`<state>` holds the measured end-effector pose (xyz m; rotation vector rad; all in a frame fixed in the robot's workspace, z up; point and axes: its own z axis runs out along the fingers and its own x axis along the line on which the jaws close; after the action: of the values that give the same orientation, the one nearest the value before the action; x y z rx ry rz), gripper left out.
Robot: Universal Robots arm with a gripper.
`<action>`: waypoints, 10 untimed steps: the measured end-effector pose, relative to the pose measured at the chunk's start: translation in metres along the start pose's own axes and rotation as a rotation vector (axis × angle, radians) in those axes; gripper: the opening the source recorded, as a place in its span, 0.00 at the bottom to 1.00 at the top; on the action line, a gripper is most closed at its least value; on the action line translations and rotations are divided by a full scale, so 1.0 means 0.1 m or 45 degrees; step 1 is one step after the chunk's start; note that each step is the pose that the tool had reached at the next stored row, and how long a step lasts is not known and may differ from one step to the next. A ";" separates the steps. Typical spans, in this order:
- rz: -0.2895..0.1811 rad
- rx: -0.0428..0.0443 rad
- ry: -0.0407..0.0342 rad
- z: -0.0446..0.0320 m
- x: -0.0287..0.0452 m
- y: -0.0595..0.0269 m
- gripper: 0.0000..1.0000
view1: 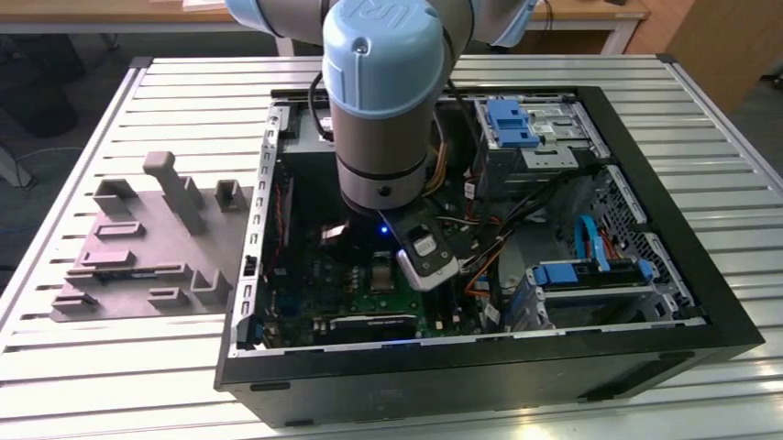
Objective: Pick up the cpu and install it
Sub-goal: 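Place the cpu into insertion slot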
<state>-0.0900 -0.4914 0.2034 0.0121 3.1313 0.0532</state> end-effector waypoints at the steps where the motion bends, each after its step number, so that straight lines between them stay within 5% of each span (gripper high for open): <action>1: 0.000 0.000 -0.0001 0.000 0.000 0.000 0.38; 3: 0.000 0.000 -0.0002 -0.001 0.000 0.000 0.21; 10: 0.000 0.000 0.0001 -0.005 0.000 0.000 0.11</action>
<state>-0.0900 -0.4914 0.2039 0.0121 3.1313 0.0531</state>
